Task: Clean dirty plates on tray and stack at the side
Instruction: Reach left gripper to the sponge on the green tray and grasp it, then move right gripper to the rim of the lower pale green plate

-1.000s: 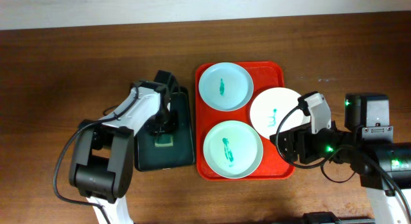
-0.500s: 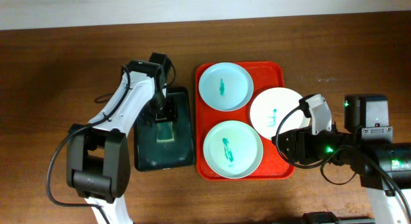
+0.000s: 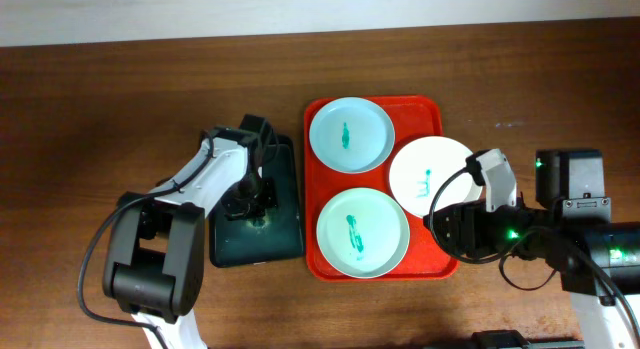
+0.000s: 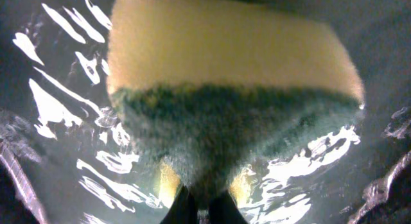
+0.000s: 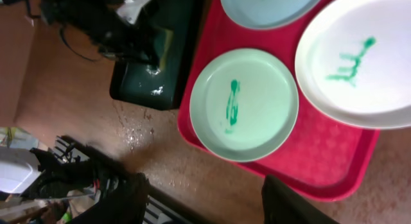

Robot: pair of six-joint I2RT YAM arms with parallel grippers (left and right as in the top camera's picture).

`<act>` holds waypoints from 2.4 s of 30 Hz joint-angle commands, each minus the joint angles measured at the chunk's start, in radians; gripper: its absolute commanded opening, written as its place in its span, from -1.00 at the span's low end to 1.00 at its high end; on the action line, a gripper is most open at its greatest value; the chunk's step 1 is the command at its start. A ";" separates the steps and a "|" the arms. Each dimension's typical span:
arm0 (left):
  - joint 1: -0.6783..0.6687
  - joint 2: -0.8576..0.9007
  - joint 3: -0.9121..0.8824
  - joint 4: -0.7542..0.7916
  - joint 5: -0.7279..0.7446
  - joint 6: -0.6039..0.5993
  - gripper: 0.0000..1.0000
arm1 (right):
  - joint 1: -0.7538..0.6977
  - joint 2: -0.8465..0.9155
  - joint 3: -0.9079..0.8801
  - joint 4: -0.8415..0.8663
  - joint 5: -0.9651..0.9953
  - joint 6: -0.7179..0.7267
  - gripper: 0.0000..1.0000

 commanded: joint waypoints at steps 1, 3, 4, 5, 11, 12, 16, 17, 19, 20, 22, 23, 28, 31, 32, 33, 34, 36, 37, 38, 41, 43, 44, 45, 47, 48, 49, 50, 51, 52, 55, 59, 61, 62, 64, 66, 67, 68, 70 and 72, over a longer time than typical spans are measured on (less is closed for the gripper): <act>0.025 -0.018 0.129 -0.087 -0.003 0.022 -0.43 | -0.006 0.000 0.018 -0.035 0.118 0.097 0.16; 0.035 -0.024 0.174 -0.100 -0.040 0.025 0.16 | -0.006 0.000 0.018 -0.053 0.140 0.096 0.16; 0.036 -0.025 0.178 -0.087 -0.063 0.025 0.25 | -0.006 0.000 0.018 -0.058 0.140 0.096 0.17; 0.036 -0.024 0.175 -0.074 -0.082 0.025 0.26 | -0.006 0.000 0.018 -0.061 0.140 0.096 0.17; 0.035 0.012 0.064 0.112 -0.122 0.024 -0.24 | -0.006 0.000 0.018 -0.071 0.139 0.097 0.18; 0.035 0.019 0.037 0.142 -0.120 0.024 -0.48 | -0.006 0.000 0.018 -0.076 0.139 0.097 0.18; 0.035 0.029 -0.014 0.179 -0.092 0.025 -1.00 | -0.006 0.000 0.018 -0.087 0.139 0.096 0.18; 0.036 0.027 -0.009 0.173 -0.092 0.025 -1.00 | -0.006 0.000 0.018 -0.086 0.139 0.096 0.18; 0.039 0.018 0.038 0.132 -0.096 0.045 -1.00 | -0.006 0.000 0.018 -0.086 0.140 0.096 0.18; 0.045 0.011 0.089 0.094 -0.096 0.056 -1.00 | -0.006 0.000 0.018 -0.086 0.140 0.096 0.17; 0.059 0.002 0.187 0.019 -0.093 0.055 -1.00 | -0.006 0.000 0.018 -0.087 0.144 0.098 0.16; 0.066 -0.001 0.236 -0.024 -0.086 0.055 -0.50 | -0.006 0.002 0.017 -0.092 0.151 0.122 0.16; 0.070 -0.002 0.408 -0.227 -0.068 0.055 0.10 | -0.006 0.031 -0.006 -0.119 0.219 0.201 0.05; 0.053 -0.002 0.378 -0.262 -0.066 0.055 0.02 | -0.006 0.053 -0.055 -0.131 0.218 0.205 0.02; 0.043 -0.001 0.348 -0.255 -0.066 0.055 0.00 | -0.006 0.058 -0.080 -0.129 0.219 0.205 0.02; 0.031 -0.002 0.313 -0.232 -0.066 0.055 -0.02 | -0.006 0.062 -0.110 -0.117 0.218 0.205 0.02; 0.017 -0.001 0.265 -0.192 -0.066 0.055 -0.04 | -0.006 0.064 -0.146 -0.100 0.218 0.204 0.02; -0.004 -0.001 0.184 -0.114 -0.069 0.055 -0.10 | -0.006 0.065 -0.206 -0.070 0.210 0.204 0.02; -0.014 -0.001 0.129 -0.059 -0.073 0.055 -0.20 | -0.006 0.065 -0.237 -0.052 0.206 0.204 0.02; -0.022 -0.001 0.073 -0.003 -0.081 0.055 -0.24 | -0.006 0.065 -0.278 -0.026 0.206 0.203 0.02; -0.023 -0.001 -0.014 0.082 -0.085 0.055 -0.38 | -0.006 0.065 -0.327 0.024 0.192 0.163 0.04; -0.023 -0.001 -0.045 0.115 -0.085 0.055 -0.58 | -0.005 0.067 -0.347 0.065 0.156 0.113 0.04; -0.023 -0.001 -0.053 0.129 -0.085 0.055 -0.68 | -0.005 0.069 -0.350 0.076 0.153 0.114 0.04; -0.023 -0.001 -0.054 0.137 -0.085 0.055 -0.80 | -0.005 0.074 -0.352 0.088 0.154 0.114 0.04; -0.023 -0.002 -0.045 0.132 -0.084 0.058 -1.00 | -0.005 0.097 -0.352 0.102 0.153 0.114 0.04; -0.023 -0.003 -0.023 0.099 -0.085 0.060 -0.87 | -0.005 0.109 -0.352 0.103 0.154 0.114 0.04; -0.021 -0.004 0.004 0.068 -0.085 0.071 -0.72 | -0.005 0.127 -0.352 0.107 0.154 0.114 0.04; -0.019 -0.005 0.038 0.030 -0.087 0.071 -0.70 | -0.005 0.137 -0.352 0.114 0.154 0.114 0.04; -0.016 -0.006 0.070 -0.002 -0.088 0.070 -0.65 | -0.005 0.150 -0.352 0.127 0.154 0.114 0.04; -0.014 -0.006 0.093 -0.027 -0.089 0.070 -0.49 | -0.005 0.160 -0.352 0.135 0.154 0.114 0.04; -0.010 -0.007 0.119 -0.087 -0.089 0.070 -0.03 | -0.005 0.187 -0.352 0.143 0.154 0.114 0.04; -0.010 -0.006 0.065 -0.072 -0.088 0.069 -0.09 | 0.020 0.189 -0.352 0.144 0.161 0.118 0.03; -0.010 -0.006 0.016 -0.029 -0.088 0.067 -0.17 | 0.050 0.189 -0.353 0.155 0.174 0.150 0.04; -0.010 -0.006 -0.003 -0.010 -0.088 0.060 -0.20 | 0.064 0.189 -0.353 0.163 0.195 0.181 0.03; -0.010 -0.005 -0.053 0.052 -0.084 0.058 -0.46 | 0.098 0.190 -0.353 0.189 0.284 0.257 0.03; -0.010 -0.005 -0.068 0.080 -0.084 0.058 -1.00 | 0.119 0.198 -0.353 0.216 0.351 0.322 0.03; -0.010 -0.006 -0.064 0.080 -0.084 0.058 -1.00 | 0.119 0.204 -0.353 0.223 0.351 0.334 0.03; -0.010 -0.008 -0.054 0.072 -0.085 0.059 -1.00 | 0.119 0.217 -0.353 0.232 0.351 0.340 0.03; -0.010 -0.014 -0.003 0.023 -0.084 0.063 -1.00 | 0.117 0.250 -0.353 0.241 0.352 0.340 0.03; -0.010 -0.025 0.055 -0.029 -0.084 0.063 -1.00 | 0.117 0.296 -0.353 0.258 0.343 0.340 0.03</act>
